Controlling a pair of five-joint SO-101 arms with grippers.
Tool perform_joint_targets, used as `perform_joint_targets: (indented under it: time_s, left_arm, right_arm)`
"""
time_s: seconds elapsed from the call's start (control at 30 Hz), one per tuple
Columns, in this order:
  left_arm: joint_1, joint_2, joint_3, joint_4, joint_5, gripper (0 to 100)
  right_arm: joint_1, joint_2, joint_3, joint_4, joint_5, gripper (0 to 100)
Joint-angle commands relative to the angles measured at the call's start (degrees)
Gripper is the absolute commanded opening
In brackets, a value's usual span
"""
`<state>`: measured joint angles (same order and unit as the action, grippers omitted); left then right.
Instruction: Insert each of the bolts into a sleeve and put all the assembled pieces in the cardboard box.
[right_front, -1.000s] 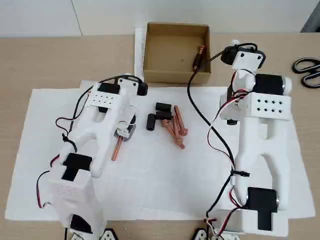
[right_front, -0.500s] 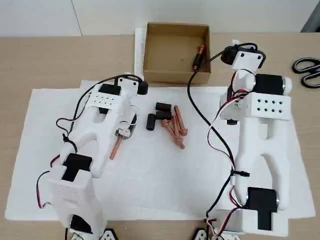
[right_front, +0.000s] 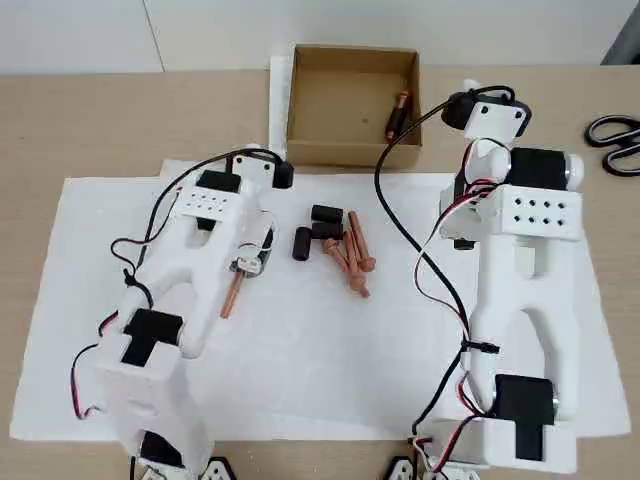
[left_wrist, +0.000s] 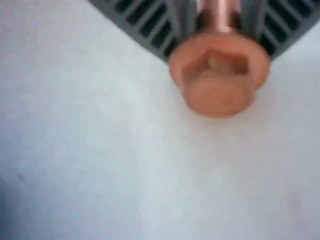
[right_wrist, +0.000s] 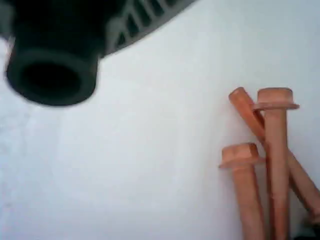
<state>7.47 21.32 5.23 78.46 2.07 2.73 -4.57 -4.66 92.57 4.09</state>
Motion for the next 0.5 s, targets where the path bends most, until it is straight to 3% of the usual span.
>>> perform_joint_targets:
  time_s: [0.0, 0.47]
  left_arm:
    - [-0.26, -0.18, 1.1, -3.34, 2.29, 1]
    - [-0.26, -0.26, 1.19, -2.9, 2.64, 1]
  right_arm:
    - [0.13, -3.03, -0.35, 0.22, 0.0, 0.4]
    - [0.13, -3.03, -0.35, 0.22, 0.0, 0.4]
